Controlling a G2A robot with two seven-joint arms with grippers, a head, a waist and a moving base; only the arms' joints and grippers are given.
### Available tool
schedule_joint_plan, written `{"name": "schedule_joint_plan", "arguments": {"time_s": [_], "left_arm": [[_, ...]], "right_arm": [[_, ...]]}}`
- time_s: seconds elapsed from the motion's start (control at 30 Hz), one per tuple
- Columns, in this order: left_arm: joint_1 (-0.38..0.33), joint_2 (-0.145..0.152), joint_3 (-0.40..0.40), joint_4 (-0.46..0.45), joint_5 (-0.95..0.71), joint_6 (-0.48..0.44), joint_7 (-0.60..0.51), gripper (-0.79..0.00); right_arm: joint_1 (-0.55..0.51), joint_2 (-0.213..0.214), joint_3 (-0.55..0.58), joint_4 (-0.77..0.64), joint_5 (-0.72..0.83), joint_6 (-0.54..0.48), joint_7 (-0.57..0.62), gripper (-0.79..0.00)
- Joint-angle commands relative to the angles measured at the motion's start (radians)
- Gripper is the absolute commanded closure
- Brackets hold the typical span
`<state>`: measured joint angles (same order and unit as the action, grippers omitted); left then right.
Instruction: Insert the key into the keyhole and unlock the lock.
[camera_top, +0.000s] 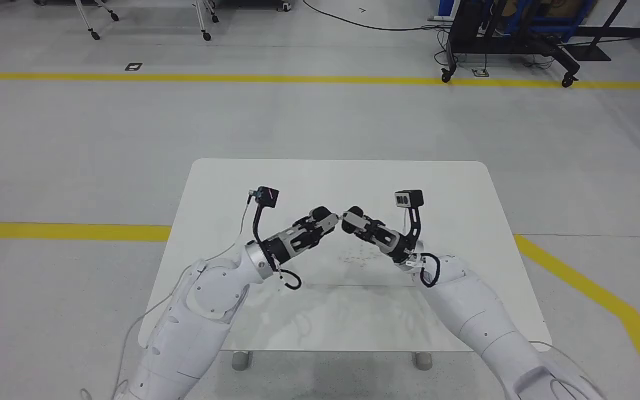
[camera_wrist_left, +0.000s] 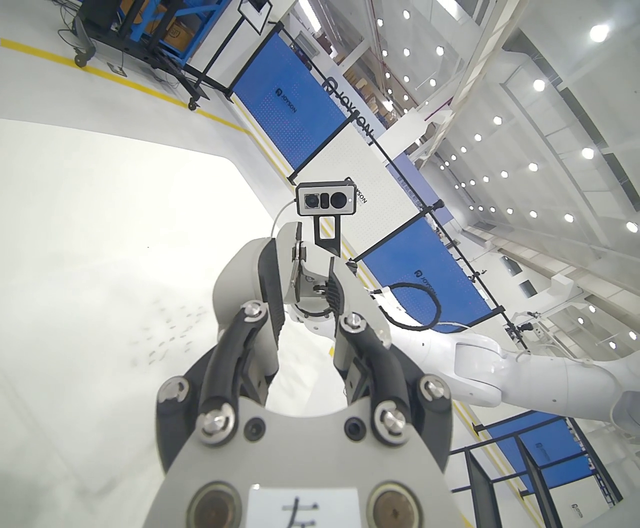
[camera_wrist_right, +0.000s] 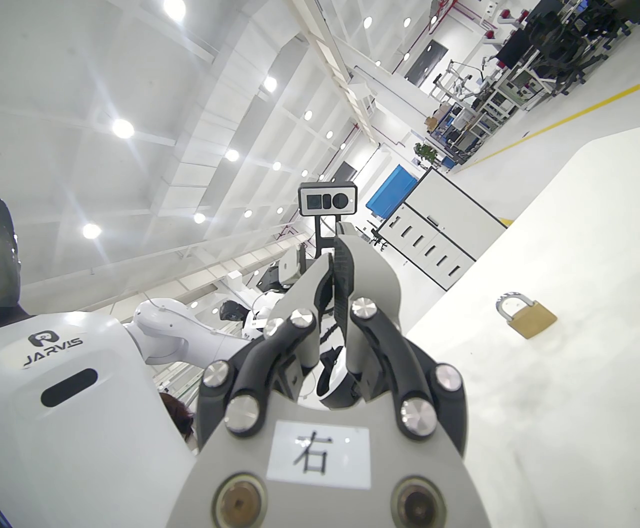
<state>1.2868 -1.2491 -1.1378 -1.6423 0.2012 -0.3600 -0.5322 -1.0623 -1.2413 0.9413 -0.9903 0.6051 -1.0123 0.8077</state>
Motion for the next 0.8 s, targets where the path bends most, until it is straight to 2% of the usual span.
{"name": "schedule_joint_plan", "arguments": {"time_s": [0.0, 0.13, 0.2, 0.27, 0.3, 0.33, 0.37, 0.43, 0.5, 0.77], "left_arm": [[-0.001, 0.0, 0.002, 0.0, 0.001, 0.0, 0.0, -0.08], [-0.003, 0.001, 0.004, 0.001, 0.003, 0.003, -0.002, -0.043], [-0.003, 0.002, 0.005, 0.001, 0.003, 0.002, -0.004, 0.0], [-0.004, 0.002, 0.007, 0.002, 0.006, 0.005, -0.006, 0.0], [-0.005, 0.003, 0.007, 0.002, 0.007, 0.006, -0.006, 0.0], [-0.005, 0.003, 0.007, 0.002, 0.009, 0.006, -0.005, 0.0], [-0.005, 0.003, 0.007, 0.002, 0.01, 0.007, -0.003, 0.0], [-0.006, 0.004, 0.007, 0.001, 0.013, 0.007, -0.001, 0.0], [-0.005, 0.004, 0.007, 0.001, 0.014, 0.007, 0.001, 0.0], [-0.002, 0.007, -0.005, -0.005, 0.051, 0.023, 0.04, 0.0]], "right_arm": [[0.0, 0.0, -0.001, -0.001, -0.001, 0.0, 0.0, 0.0], [0.001, 0.0, -0.005, -0.002, -0.001, 0.0, 0.0, 0.0], [0.002, 0.0, -0.007, -0.002, 0.001, 0.0, 0.0, 0.0], [0.003, 0.001, -0.009, -0.002, 0.001, 0.0, 0.0, 0.0], [0.003, 0.001, -0.009, -0.003, 0.001, 0.001, 0.001, -0.117], [0.003, 0.002, -0.01, -0.003, -0.002, 0.001, 0.001, -0.523], [0.003, 0.003, -0.009, -0.003, -0.003, 0.001, 0.001, -0.683], [0.003, 0.006, -0.008, -0.006, -0.006, 0.0, 0.0, -0.693], [0.002, 0.009, -0.006, -0.01, -0.01, 0.0, 0.0, -0.785], [0.001, 0.012, 0.002, -0.011, -0.006, 0.0, 0.0, -0.785]]}}
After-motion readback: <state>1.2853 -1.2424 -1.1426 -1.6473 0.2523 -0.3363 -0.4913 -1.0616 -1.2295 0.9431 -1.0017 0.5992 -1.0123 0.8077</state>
